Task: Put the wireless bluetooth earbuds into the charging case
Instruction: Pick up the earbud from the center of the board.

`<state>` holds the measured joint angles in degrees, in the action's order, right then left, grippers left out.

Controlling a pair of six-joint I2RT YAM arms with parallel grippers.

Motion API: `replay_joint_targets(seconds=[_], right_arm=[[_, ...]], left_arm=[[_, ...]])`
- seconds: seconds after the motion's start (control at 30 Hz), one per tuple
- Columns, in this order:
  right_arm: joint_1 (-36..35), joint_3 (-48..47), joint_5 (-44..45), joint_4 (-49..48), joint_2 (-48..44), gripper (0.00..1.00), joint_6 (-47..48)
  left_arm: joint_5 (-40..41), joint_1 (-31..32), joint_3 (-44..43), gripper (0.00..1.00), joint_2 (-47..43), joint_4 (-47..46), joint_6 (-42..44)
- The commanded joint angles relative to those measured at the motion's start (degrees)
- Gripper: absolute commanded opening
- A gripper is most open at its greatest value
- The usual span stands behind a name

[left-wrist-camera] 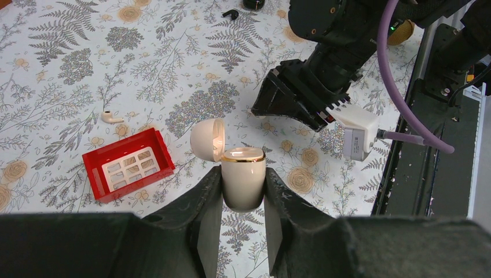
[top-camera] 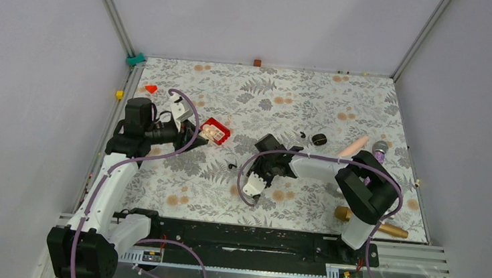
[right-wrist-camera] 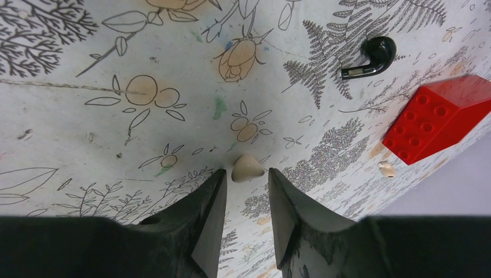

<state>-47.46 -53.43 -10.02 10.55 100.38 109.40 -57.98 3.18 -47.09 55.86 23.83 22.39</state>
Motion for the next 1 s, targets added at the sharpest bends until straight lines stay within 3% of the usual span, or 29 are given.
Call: replay_joint_targets(seconds=[0.0, 0.1, 0.23, 0.3, 0.5, 0.7, 0.97], right_arm=[[-1.46, 1.08, 1.12, 7.34, 2.31, 0.41, 1.00], [-1.95, 1.06, 1.99, 7.38, 2.58, 0.39, 1.23], [-2.40, 0.79, 2.92, 7.37, 3.21, 0.26, 0.90], [-2.52, 0.51, 2.76, 7.38, 3.18, 0.24, 0.03], [-2.44, -3.22, -1.64, 10.52, 0.84, 0.16, -10.39], [0.62, -6.93, -12.11, 15.14, -6.17, 0.15, -23.68], [10.81, -5.96, -30.50, 14.44, -19.19, 0.16, -41.74]], left_arm=[[0.21, 0.15, 0.07, 0.00, -0.64, -2.48, -0.33], [0.15, 0.16, 0.07, 0.00, -0.60, -2.47, -0.33], [0.28, 0.11, -0.02, 0.00, -0.67, -2.48, -0.31], [0.27, 0.15, -0.01, 0.00, -0.53, -2.48, -0.34], [-0.03, 0.12, 0.00, 0.00, -0.03, -2.48, -0.33], [1.99, 3.11, -1.01, 0.00, 2.88, -2.48, -0.09], [7.31, 11.43, -3.61, 0.00, 6.91, -1.97, 4.57]])
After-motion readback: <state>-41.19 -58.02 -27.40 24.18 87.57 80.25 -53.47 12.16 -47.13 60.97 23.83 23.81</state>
